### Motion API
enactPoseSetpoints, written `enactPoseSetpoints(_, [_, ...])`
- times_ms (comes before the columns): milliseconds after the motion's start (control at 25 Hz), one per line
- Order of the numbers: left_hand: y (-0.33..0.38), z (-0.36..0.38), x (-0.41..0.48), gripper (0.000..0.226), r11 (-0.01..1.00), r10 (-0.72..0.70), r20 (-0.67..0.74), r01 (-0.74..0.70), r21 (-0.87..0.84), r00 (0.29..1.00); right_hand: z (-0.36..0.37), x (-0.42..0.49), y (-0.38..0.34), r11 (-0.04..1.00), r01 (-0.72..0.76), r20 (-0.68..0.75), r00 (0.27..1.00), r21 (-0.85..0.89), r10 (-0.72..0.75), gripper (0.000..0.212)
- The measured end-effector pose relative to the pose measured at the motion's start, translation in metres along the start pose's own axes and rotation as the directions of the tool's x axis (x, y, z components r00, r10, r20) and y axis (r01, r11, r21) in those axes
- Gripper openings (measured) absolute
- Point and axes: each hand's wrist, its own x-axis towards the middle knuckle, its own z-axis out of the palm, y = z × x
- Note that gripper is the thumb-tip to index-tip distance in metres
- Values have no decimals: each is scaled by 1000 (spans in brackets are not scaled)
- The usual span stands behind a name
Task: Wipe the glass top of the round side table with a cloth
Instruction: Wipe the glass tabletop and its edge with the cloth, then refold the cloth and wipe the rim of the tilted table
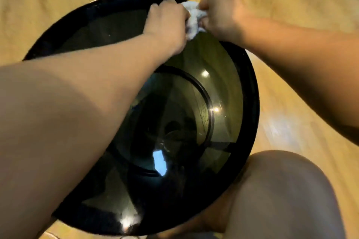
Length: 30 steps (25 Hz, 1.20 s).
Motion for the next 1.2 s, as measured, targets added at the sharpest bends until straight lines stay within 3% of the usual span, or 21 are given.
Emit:
enactPoseSetpoints(160, [51, 1, -59, 34, 987, 150, 41, -147, -72, 988, -20, -98, 17, 997, -76, 80, 994, -21, 78, 46])
enactPoseSetpoints(320, [63, -5, -170, 47, 903, 324, 64, -289, -319, 944, -26, -221, -12, 977, -212, 199, 958, 12, 205, 30])
enactPoseSetpoints(400, [52, -7, -232, 48, 864, 377, 66, -326, -383, 924, -25, -276, -45, 966, -258, 262, 933, 15, 246, 33])
enactPoseSetpoints(520, [14, -6, -319, 49, 855, 336, 132, -243, -458, 933, -19, -338, -110, 991, -130, 335, 936, 36, 110, 40])
enactPoseSetpoints(640, [-49, -5, -377, 46, 853, 310, 119, -220, -474, 943, 0, -360, -177, 987, -38, 317, 948, 155, -14, 42])
enactPoseSetpoints(760, [-109, -15, -401, 46, 856, 192, 288, -16, -517, 938, 3, -351, -227, 946, 13, 403, 903, 323, -150, 31])
enactPoseSetpoints(840, [-137, -40, -409, 39, 667, 34, 345, 236, -707, 938, -10, -341, -245, 825, -76, 419, 885, 561, -204, 21])
enactPoseSetpoints(960, [-147, -79, -424, 38, 217, -163, 291, 322, -921, 943, -36, -338, -252, 532, -310, 425, 899, 788, -106, 16])
enactPoseSetpoints(1040, [-134, -92, -434, 45, -104, -164, 392, 380, -919, 905, -46, -341, -244, 315, -455, 492, 870, 833, -45, 22])
enactPoseSetpoints(1120, [-118, -99, -440, 66, -394, -89, 438, 372, -840, 895, -51, -342, -233, 59, -590, 592, 803, 805, -59, 28])
enactPoseSetpoints(1200, [-105, -100, -442, 66, -457, -123, 383, 290, -841, 916, -54, -347, -227, -174, -665, 647, 747, 726, -156, 35])
